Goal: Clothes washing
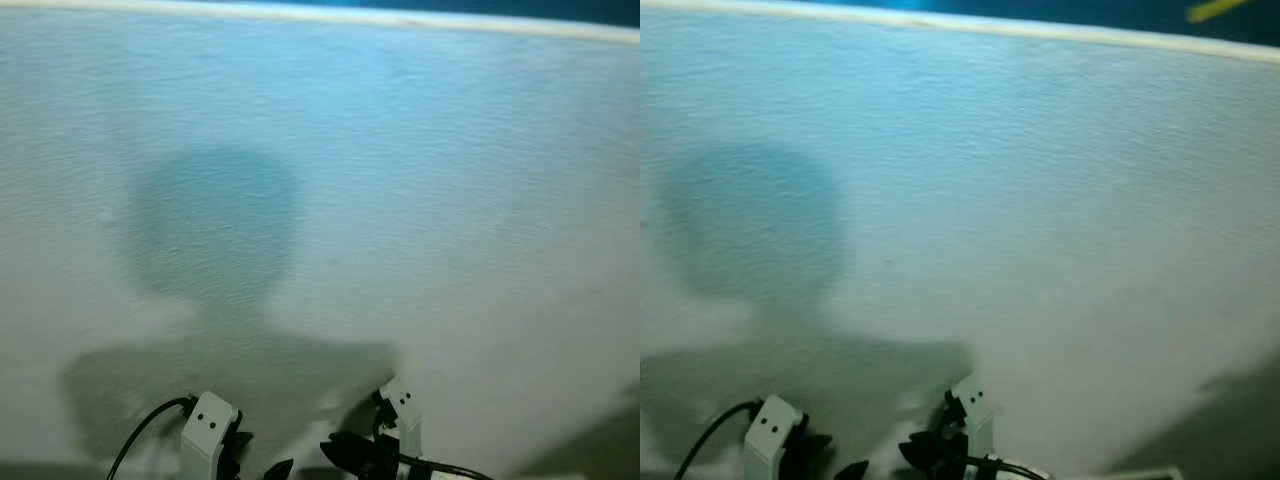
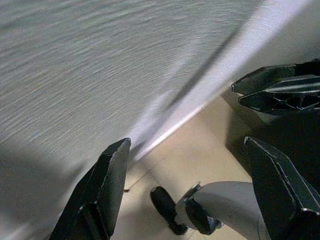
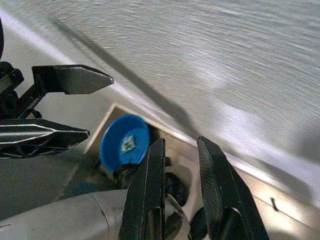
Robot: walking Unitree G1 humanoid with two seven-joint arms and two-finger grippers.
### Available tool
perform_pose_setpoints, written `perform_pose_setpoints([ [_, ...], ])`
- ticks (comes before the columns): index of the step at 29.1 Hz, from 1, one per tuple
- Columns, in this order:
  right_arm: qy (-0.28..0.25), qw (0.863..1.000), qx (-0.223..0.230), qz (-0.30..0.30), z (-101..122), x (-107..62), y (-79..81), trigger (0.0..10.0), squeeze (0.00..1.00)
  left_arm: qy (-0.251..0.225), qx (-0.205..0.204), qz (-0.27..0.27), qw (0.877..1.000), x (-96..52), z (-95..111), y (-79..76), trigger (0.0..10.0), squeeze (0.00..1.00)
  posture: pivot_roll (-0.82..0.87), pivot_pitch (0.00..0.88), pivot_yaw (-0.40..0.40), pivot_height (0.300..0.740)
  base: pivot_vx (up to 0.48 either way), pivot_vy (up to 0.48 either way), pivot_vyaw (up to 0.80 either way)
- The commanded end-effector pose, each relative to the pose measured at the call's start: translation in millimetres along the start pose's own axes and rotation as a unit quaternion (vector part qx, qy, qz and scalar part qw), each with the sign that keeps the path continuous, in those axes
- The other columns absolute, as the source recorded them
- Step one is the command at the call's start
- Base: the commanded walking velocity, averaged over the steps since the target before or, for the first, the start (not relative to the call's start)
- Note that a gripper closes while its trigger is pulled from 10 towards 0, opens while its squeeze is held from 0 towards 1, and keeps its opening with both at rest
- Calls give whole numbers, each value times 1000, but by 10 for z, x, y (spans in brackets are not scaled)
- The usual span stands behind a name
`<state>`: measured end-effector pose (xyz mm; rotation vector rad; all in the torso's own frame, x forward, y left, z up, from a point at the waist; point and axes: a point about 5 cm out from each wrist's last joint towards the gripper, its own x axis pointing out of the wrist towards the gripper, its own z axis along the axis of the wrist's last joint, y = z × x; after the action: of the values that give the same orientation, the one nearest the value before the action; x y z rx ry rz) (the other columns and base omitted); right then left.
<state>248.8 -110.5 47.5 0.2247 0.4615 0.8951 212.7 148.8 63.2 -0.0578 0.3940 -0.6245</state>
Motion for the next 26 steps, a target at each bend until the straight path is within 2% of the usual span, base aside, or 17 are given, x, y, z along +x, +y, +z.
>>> perform_pose_setpoints([
  [1, 2, 1000, 5, 11, -36, -10, 35, 10000, 0, 13, -3, -11, 1000, -15, -68, -36, 10000, 0, 15, 93, -32, 740, 0, 0, -800],
  [26, 11, 999, -3, 36, -85, -47, 82, 10000, 0, 4, 1, -34, 999, -41, -39, -70, 10000, 0, 14, 92, -25, 740, 0, 0, -800],
])
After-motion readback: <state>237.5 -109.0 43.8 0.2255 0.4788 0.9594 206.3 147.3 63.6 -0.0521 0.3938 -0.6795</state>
